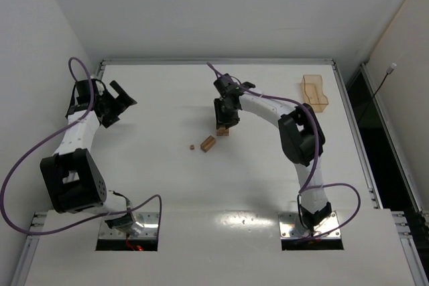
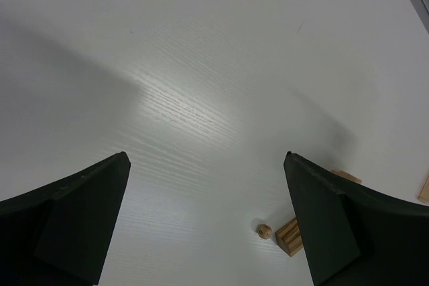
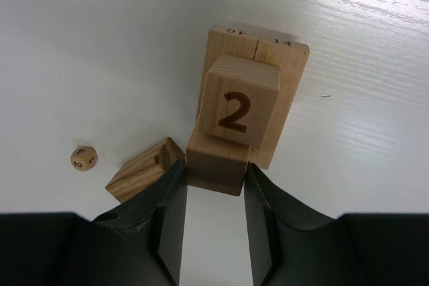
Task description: Build the wood block tower
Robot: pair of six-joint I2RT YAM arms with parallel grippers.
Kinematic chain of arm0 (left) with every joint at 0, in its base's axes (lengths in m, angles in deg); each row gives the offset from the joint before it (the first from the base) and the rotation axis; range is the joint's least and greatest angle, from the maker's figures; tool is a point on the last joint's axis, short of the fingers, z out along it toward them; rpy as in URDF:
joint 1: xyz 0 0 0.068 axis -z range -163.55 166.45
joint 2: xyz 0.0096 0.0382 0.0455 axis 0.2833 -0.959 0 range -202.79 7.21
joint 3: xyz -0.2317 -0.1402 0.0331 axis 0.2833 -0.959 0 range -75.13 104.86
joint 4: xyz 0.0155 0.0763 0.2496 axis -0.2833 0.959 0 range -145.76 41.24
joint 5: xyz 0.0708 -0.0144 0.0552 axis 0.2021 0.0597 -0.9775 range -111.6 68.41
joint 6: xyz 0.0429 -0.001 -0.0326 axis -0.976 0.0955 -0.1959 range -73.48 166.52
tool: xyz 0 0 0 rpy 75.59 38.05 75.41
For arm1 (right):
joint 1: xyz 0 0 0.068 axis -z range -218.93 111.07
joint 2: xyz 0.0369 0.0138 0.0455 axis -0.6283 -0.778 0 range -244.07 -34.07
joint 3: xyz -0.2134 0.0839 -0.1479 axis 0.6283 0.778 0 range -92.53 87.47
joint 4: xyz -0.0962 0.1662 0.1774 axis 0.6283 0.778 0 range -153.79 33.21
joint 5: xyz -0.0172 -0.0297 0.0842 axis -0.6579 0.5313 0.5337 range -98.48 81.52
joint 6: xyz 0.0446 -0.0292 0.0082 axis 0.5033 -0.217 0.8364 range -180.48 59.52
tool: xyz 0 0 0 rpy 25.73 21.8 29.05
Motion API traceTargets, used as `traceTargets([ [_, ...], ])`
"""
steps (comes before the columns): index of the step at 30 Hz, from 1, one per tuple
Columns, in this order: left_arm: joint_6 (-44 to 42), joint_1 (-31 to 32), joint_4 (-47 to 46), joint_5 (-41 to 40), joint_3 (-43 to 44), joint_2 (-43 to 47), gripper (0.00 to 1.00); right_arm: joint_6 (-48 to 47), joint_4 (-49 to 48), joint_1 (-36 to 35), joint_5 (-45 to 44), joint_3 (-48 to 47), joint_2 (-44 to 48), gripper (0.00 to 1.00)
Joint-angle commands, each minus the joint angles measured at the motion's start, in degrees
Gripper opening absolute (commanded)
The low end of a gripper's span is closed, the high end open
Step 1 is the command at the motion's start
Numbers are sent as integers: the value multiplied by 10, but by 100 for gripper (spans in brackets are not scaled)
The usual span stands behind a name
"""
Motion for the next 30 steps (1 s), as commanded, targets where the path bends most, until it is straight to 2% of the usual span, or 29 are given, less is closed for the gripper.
traceTargets([
  [1,5,-2,-18,5,22,-3,100,7,-2,8,-4,-11,7,27],
  [5,5,-2,-18,5,22,-3,100,7,-2,8,-4,-6,7,52],
  [7,5,-2,-18,5,22,-3,100,7,-2,8,-4,-6,13,53],
  [9,5,-2,-18,10,22,-8,100,7,-2,8,-4,-6,13,62],
  [16,5,-2,-18,10,22,-8,100,-3,-16,13,17,5,27,71],
  [17,5,-2,-18,10,22,-8,100,-3,-23,13,17,5,33,74],
  [18,5,-2,-18,10,22,-3,100,-3,-23,13,12,11,51,82],
  [24,-25,14,-13,10,10,30,100,-30,-70,13,-8,89,165,86],
  [27,-51,47,-13,21,-22,65,100,-92,-108,1,-35,142,257,86],
  [28,-59,60,-13,21,-30,75,100,-140,-117,1,-43,158,281,90],
  [30,-69,108,-13,7,-52,103,100,-199,-132,1,-79,199,340,92],
])
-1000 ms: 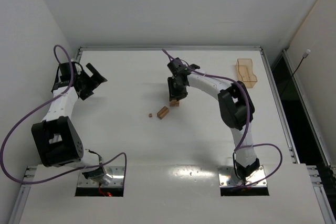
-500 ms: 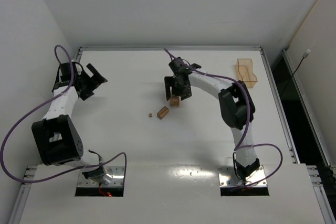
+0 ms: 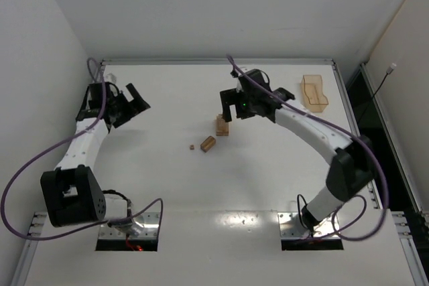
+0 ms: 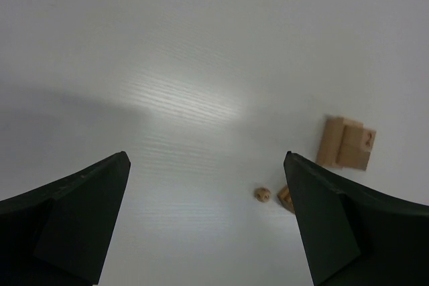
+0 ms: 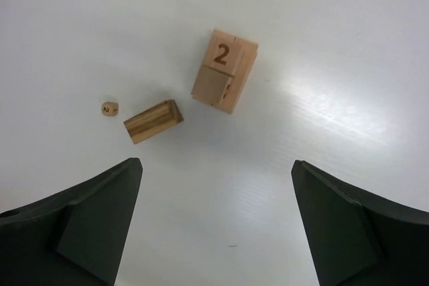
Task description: Build the wood block tower
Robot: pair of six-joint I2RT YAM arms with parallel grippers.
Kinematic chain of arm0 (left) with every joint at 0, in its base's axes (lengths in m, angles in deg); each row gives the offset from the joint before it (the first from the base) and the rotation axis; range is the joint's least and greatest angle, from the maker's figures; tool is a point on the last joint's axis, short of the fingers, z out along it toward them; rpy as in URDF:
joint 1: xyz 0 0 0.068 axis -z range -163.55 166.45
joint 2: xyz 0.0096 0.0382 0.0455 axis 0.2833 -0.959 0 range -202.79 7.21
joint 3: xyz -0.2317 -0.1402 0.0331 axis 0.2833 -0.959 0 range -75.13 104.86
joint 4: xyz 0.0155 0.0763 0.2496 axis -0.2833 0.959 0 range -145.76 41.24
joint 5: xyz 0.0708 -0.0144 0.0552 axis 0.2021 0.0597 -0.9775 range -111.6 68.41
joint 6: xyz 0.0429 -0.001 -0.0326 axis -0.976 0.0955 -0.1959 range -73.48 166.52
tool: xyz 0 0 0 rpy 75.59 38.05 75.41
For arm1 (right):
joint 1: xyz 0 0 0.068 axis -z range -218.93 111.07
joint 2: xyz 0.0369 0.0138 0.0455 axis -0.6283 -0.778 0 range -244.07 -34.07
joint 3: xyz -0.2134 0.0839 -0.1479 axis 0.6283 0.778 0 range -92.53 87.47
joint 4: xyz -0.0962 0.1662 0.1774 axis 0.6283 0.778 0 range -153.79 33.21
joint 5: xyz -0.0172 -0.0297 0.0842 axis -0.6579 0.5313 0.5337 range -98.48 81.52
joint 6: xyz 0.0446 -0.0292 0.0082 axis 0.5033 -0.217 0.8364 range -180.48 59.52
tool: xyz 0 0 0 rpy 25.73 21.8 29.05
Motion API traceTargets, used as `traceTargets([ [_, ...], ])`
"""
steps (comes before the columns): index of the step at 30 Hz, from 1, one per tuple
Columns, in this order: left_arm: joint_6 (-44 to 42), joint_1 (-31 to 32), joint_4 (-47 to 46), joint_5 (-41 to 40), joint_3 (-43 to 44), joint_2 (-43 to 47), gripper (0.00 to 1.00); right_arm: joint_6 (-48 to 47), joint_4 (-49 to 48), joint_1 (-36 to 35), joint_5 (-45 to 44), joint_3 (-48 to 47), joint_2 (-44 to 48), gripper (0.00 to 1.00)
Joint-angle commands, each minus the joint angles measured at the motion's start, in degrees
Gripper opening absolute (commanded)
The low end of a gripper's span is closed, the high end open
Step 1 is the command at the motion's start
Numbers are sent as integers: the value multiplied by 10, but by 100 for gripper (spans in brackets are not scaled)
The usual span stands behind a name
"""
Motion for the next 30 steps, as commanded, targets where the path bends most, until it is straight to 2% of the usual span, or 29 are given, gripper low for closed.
traceTargets([
  [1,-40,67,-9,1,-27,56,100,-128,-56,-3,-56,50,99,92],
  [4,-40,134,-9,-7,-53,62,100,-193,-63,22,-129,108,165,93],
  [7,-54,205,-4,-21,-53,32,100,-243,-63,50,-161,144,207,93],
  [16,-105,381,85,-96,96,-173,100,-280,-45,109,-177,168,272,93],
  [19,-112,410,93,-101,130,-210,100,-280,-39,129,-171,173,285,93],
  [30,-134,470,98,-111,158,-284,79,-292,-44,179,-146,217,309,93],
])
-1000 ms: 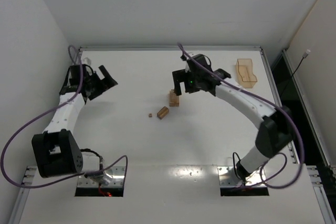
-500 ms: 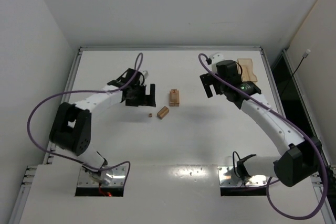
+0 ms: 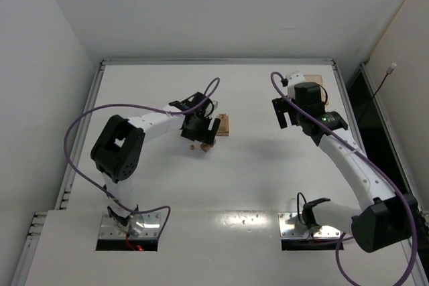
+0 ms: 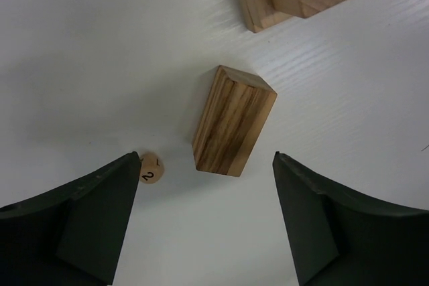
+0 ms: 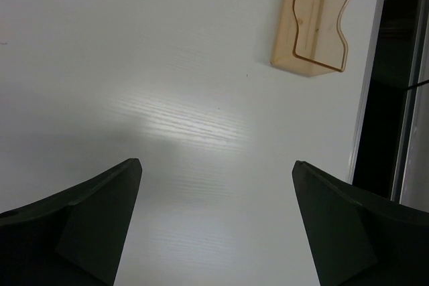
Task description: Build the wood block tower
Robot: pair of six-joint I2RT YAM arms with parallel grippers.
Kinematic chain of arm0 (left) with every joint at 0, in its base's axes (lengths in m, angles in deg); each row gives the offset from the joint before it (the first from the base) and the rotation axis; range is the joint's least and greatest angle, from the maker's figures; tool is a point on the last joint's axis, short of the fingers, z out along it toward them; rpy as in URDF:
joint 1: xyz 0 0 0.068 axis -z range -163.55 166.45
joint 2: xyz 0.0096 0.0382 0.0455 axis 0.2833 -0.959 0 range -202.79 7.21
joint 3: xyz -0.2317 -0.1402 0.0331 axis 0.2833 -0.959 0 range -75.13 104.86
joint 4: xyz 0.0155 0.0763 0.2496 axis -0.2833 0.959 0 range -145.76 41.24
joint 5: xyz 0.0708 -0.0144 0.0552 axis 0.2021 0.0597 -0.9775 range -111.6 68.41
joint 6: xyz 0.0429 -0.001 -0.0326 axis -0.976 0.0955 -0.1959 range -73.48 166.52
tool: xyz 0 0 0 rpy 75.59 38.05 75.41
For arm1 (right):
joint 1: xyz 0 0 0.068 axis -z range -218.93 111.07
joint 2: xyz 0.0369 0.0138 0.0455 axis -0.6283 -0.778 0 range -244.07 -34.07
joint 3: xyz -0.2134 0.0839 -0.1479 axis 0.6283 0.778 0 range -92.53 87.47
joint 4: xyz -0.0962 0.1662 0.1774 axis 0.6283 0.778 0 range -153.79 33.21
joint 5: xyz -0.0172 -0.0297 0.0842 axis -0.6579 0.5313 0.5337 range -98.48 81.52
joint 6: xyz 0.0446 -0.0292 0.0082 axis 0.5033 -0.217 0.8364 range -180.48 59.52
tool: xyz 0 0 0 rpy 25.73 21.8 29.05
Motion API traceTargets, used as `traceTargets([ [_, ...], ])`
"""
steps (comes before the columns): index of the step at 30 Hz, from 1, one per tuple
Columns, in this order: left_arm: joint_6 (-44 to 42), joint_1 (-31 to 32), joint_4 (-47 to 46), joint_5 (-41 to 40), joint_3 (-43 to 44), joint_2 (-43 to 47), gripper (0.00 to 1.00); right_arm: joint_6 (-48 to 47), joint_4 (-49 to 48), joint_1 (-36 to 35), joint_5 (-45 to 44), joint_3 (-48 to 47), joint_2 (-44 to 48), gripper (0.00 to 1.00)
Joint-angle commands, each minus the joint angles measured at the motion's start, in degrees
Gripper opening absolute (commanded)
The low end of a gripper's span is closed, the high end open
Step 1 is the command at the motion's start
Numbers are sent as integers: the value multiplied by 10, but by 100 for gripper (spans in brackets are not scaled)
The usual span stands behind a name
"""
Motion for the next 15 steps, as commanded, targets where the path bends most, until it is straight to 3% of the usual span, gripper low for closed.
traceTargets([
  [1,-18,25,3,-20,17,-14,75,-11,-15,13,11,12,20,93],
  [7,-37,52,14,-20,45,-58,60,3,-8,32,39,41,52,93],
  [15,-42,69,25,-61,73,-97,55,14,3,50,57,63,82,93],
])
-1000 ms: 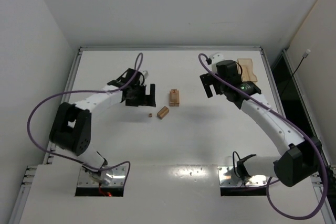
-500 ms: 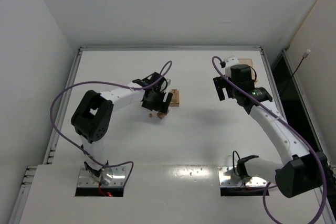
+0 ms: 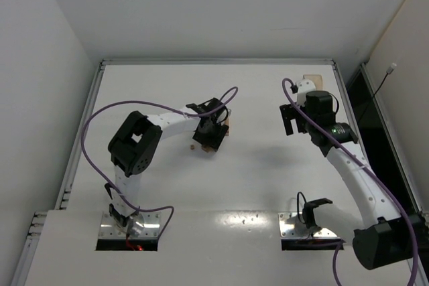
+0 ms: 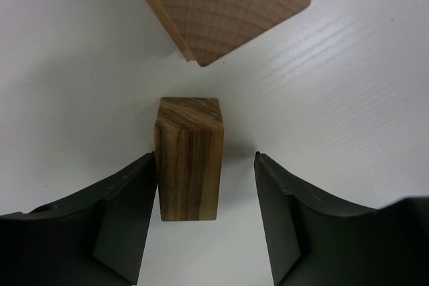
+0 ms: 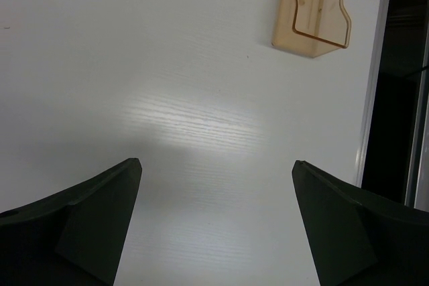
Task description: Build the wood block tower
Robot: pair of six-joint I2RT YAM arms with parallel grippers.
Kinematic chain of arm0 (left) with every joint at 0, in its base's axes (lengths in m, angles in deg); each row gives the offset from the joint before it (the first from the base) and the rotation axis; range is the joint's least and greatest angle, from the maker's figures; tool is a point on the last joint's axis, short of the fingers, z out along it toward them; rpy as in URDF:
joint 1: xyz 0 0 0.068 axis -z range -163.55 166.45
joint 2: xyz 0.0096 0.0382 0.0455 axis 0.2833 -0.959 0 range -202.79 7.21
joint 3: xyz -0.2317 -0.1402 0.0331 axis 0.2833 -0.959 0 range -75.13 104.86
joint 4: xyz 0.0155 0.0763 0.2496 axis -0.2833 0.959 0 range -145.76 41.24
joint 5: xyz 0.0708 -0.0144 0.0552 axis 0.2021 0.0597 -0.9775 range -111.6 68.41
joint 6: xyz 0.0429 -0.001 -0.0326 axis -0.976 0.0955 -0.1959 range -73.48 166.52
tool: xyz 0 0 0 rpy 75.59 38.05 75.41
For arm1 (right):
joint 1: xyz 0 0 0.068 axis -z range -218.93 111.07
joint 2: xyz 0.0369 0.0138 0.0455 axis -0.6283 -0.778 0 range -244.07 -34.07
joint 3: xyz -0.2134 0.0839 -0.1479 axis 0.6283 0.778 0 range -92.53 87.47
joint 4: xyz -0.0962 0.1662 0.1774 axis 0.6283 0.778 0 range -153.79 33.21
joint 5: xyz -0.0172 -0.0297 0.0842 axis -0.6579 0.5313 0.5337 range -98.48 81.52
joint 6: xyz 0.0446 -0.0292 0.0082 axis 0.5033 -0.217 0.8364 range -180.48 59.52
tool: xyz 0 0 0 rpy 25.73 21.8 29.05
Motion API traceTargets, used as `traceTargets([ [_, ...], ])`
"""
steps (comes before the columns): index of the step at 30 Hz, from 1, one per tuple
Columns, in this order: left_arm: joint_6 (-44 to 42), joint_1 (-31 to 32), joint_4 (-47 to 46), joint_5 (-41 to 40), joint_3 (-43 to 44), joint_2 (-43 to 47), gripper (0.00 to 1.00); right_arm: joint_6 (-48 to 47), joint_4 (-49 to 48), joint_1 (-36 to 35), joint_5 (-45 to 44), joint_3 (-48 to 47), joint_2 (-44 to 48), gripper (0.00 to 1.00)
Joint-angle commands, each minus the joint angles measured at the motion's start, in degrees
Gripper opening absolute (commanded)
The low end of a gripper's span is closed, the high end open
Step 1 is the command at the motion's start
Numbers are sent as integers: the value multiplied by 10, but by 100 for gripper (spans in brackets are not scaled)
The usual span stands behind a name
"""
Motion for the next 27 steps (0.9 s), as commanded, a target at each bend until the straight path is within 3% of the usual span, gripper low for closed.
traceTargets([
  [1,-9,7,7,-26,22,-10,55,14,-7,14,25,14,15,93],
  [9,-9,7,7,-80,27,0,54,25,-13,24,51,19,15,93],
  [27,1,12,7,-56,37,28,38,41,-19,30,74,30,10,93],
])
